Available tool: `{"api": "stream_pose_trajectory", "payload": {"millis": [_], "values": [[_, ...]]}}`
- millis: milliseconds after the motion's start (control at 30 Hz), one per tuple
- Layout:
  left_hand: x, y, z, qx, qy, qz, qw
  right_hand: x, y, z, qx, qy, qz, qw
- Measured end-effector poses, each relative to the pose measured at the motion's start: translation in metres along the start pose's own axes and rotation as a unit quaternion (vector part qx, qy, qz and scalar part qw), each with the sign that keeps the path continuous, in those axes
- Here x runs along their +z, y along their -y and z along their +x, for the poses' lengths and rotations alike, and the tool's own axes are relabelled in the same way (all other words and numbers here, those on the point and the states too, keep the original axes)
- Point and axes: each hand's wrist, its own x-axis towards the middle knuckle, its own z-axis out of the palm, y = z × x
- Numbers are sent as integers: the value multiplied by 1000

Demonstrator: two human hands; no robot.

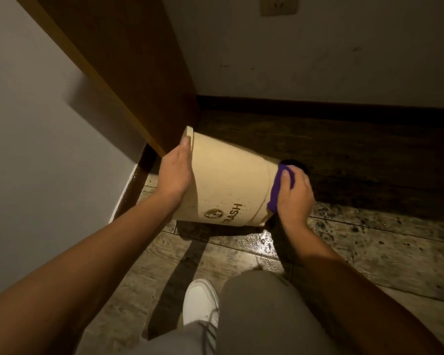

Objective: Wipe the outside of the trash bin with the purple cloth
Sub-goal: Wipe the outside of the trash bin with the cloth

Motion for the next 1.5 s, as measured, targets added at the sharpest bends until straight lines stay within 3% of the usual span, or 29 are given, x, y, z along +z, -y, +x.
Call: {"api": "stream_pose_trajectory", "payload": {"millis": [33, 167, 233, 333, 433, 533, 733, 1033, 1133, 1200, 1267, 1333, 1500], "values": [[3, -3, 1, 8, 0, 5, 1000, 1, 9, -1, -22, -7, 12, 1000], [16, -13, 7, 61, 10, 33, 998, 21, 80, -25, -263, -4, 14, 965], [19, -15, 10, 98, 21, 49, 994, 27, 109, -41, -299, 41, 29, 953], [18, -12, 9, 99, 14, 56, 993, 21, 102, -30, -252, 49, 4, 967], [10, -6, 9, 72, -22, 58, 995, 2, 36, 1, -114, 7, -7, 993], [15, -13, 5, 51, -9, 53, 997, -13, -11, 22, 17, 34, -3, 999], [33, -40, 9, -10, 91, -11, 996, 2, 33, 8, -161, -2, 25, 987], [33, -43, 16, -46, 64, -62, 995, 6, -45, -22, 51, 46, 4, 998], [20, -41, 10, -41, 112, -63, 991, -15, -19, 2, 23, 38, 48, 998], [11, -28, -3, -17, 178, -16, 984, -34, 14, 25, 9, 22, 113, 993], [9, -4, -17, 0, 193, 41, 980, -44, 54, 38, 22, 37, 182, 982], [16, 11, -27, 27, 139, 77, 987, -32, 92, 34, -16, 67, 173, 982], [25, 9, -17, 15, 55, -35, 998, 37, 120, -32, -219, 115, 24, 969]]}}
